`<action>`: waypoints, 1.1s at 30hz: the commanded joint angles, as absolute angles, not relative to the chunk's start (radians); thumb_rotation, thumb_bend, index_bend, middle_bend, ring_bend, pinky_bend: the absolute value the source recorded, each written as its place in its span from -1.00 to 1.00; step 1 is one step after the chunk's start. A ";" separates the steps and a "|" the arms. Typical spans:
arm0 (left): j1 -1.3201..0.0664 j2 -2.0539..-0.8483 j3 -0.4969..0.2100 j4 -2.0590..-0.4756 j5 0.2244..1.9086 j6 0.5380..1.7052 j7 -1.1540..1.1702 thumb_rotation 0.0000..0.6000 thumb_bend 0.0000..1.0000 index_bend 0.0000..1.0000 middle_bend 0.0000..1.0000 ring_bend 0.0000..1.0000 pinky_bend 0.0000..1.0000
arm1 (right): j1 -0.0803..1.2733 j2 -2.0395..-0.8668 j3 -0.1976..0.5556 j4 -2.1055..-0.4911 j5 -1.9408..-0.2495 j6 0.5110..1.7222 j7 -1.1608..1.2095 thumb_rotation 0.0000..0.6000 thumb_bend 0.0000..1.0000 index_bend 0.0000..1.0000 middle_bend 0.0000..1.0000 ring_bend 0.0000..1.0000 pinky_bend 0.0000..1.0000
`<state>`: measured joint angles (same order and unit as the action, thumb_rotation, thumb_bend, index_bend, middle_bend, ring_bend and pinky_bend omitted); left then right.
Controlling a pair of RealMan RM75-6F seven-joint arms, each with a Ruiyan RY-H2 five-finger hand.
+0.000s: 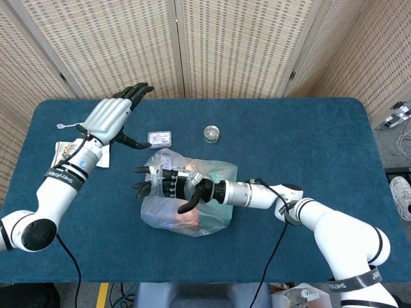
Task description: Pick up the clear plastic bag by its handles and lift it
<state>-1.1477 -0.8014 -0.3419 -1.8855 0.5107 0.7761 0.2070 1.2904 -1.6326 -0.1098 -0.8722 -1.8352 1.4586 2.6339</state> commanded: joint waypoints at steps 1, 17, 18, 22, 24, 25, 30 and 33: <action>-1.148 -0.799 -0.342 -1.878 0.495 0.803 0.202 1.00 -1.00 -1.00 -1.00 -1.00 -0.82 | 1.288 -1.632 -0.109 -0.873 -1.834 1.465 2.636 1.00 -1.00 -1.00 -0.44 -0.98 -0.88; -0.973 -0.831 -0.473 -1.815 0.623 1.073 -0.030 1.00 -1.00 -1.00 -1.00 -1.00 -0.82 | 1.267 -1.661 -0.071 -0.824 -1.783 1.500 2.809 1.00 -1.00 -1.00 -0.40 -0.92 -0.88; -0.958 -0.822 -0.477 -1.823 0.629 1.076 -0.039 1.00 -1.00 -1.00 -1.00 -1.00 -0.82 | 1.264 -1.665 -0.066 -0.817 -1.777 1.504 2.830 1.00 -1.00 -1.00 -0.39 -0.91 -0.88; -0.910 -0.792 -0.483 -1.851 0.659 1.095 -0.058 1.00 -1.00 -1.00 -1.00 -1.00 -0.82 | 1.261 -1.675 -0.054 -0.789 -1.765 1.509 2.892 1.00 -1.00 -1.00 -0.36 -0.87 -0.88; -0.882 -0.775 -0.486 -1.868 0.682 1.111 -0.071 1.00 -1.00 -1.00 -1.00 -1.00 -0.82 | 1.260 -1.680 -0.047 -0.776 -1.757 1.506 2.921 1.00 -1.00 -1.00 -0.34 -0.85 -0.88; -0.868 -0.768 -0.486 -1.878 0.693 1.117 -0.077 1.00 -1.00 -1.00 -1.00 -1.00 -0.82 | 1.260 -1.682 -0.044 -0.770 -1.754 1.505 2.934 1.00 -1.00 -1.00 -0.33 -0.84 -0.87; -0.810 -0.725 -0.495 -1.934 0.742 1.141 -0.103 1.00 -1.00 -1.00 -1.00 -1.00 -0.82 | 1.260 -1.689 -0.030 -0.743 -1.743 1.503 2.989 1.00 -1.00 -0.87 -0.21 -0.73 -0.78; -0.771 -0.702 -0.495 -1.963 0.775 1.161 -0.120 1.00 -1.00 -1.00 -1.00 -1.00 -0.82 | 1.260 -1.687 -0.027 -0.732 -1.739 1.496 3.004 1.00 -1.00 -0.78 -0.14 -0.67 -0.70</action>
